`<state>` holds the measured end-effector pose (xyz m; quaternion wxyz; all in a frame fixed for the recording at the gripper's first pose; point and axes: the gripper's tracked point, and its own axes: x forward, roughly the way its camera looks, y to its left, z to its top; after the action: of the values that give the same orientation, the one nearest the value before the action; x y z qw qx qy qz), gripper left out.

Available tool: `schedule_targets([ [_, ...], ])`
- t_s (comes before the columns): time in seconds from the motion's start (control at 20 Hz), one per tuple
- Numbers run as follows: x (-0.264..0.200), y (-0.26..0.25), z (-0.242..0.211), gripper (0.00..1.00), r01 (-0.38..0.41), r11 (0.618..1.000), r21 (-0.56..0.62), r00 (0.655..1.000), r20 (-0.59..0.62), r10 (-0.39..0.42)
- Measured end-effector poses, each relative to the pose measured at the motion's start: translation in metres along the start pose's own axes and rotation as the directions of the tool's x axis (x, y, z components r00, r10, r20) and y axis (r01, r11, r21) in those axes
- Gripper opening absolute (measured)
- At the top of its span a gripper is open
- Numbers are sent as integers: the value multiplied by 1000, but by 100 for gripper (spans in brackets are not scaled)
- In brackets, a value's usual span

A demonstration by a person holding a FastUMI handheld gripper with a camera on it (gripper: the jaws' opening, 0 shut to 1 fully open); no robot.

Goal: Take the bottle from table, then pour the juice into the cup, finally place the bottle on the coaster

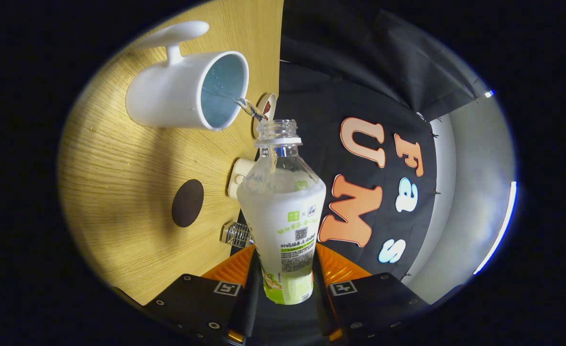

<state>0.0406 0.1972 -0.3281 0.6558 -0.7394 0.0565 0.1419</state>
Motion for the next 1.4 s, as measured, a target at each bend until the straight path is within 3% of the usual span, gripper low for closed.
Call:
schedule_targets([
  [1.4,6,-24,11,52,44,992,-118,998,48,-39],
])
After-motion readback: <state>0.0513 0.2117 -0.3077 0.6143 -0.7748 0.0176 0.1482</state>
